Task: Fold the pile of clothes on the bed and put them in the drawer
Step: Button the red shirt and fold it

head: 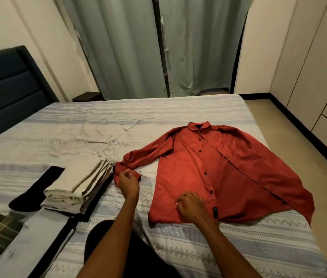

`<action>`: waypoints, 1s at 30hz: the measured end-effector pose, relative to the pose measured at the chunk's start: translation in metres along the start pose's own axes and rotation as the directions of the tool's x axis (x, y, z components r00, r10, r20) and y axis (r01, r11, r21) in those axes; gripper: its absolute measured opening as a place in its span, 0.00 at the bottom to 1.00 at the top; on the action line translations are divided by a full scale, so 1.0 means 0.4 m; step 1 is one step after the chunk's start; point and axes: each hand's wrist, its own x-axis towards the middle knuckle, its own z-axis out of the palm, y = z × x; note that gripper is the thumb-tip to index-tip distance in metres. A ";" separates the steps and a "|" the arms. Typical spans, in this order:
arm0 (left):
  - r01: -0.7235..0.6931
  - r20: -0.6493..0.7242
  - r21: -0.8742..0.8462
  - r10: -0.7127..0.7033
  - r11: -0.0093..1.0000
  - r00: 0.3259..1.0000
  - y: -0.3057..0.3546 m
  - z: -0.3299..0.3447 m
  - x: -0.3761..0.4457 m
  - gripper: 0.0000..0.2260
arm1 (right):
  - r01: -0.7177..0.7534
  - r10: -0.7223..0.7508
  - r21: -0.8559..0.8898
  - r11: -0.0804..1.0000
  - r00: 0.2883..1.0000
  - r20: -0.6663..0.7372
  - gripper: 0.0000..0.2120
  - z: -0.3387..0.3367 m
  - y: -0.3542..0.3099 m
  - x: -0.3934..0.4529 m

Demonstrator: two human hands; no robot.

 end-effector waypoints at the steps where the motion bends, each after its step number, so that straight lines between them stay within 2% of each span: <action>1: -0.023 0.079 0.050 0.019 0.999 0.997 -0.018 0.016 -0.021 0.09 | 0.013 -0.013 0.021 1.000 1.000 -0.016 0.13 0.003 0.003 0.001; 3: -0.094 0.224 0.150 0.059 0.984 0.973 -0.059 0.050 -0.057 0.07 | 0.043 -0.038 0.083 0.996 0.997 -0.068 0.13 -0.004 0.017 -0.006; 6: -0.282 0.401 0.257 0.164 0.924 0.901 -0.115 0.104 -0.121 0.08 | 0.032 0.001 0.134 0.990 0.971 -0.238 0.15 -0.028 0.071 -0.030; 7: -0.345 0.472 0.243 0.200 0.906 0.859 -0.125 0.121 -0.145 0.09 | 0.010 0.034 0.138 0.990 0.949 -0.315 0.16 -0.042 0.096 -0.038; 10: -0.572 0.673 0.174 0.327 0.802 0.663 -0.129 0.199 -0.255 0.11 | -0.139 0.194 0.151 0.979 0.863 -0.467 0.16 -0.106 0.206 -0.075; 13: -0.715 0.780 0.095 0.394 0.693 0.486 -0.112 0.290 -0.361 0.12 | -0.332 0.355 0.144 0.932 0.759 -0.545 0.15 -0.181 0.335 -0.127; 15: -0.750 0.826 0.084 0.375 0.656 0.421 -0.099 0.341 -0.412 0.12 | -0.450 0.450 0.139 0.882 0.720 -0.528 0.17 -0.221 0.415 -0.163; 18: -0.849 0.882 0.014 0.393 0.529 0.259 -0.092 0.429 -0.489 0.12 | -0.629 0.609 0.125 0.767 0.654 -0.448 0.22 -0.267 0.538 -0.228; 19: -0.898 0.900 0.013 0.386 0.440 0.203 -0.095 0.451 -0.505 0.13 | -0.665 0.645 0.117 0.738 0.644 -0.411 0.23 -0.275 0.570 -0.243; 21: -0.980 0.942 0.043 0.319 0.197 0.105 -0.110 0.487 -0.538 0.20 | -0.686 0.695 0.154 0.711 0.653 -0.301 0.25 -0.297 0.621 -0.272; 23: -0.997 0.962 0.056 0.264 0.056 0.069 -0.125 0.497 -0.557 0.26 | -0.639 0.679 0.236 0.732 0.712 -0.178 0.28 -0.309 0.656 -0.281; 25: -0.999 0.962 0.043 0.272 -0.020 0.036 -0.131 0.490 -0.571 0.22 | -0.607 0.642 0.231 0.760 0.755 -0.132 0.28 -0.315 0.670 -0.281; 28: -0.996 0.937 0.013 0.350 -0.087 -0.018 -0.143 0.493 -0.579 0.08 | -0.616 0.627 0.138 0.776 0.726 -0.284 0.22 -0.306 0.672 -0.288; 30: -1.000 0.931 -0.029 0.362 -0.012 -0.031 -0.137 0.489 -0.585 0.07 | -0.634 0.620 0.100 0.767 0.689 -0.376 0.16 -0.313 0.659 -0.297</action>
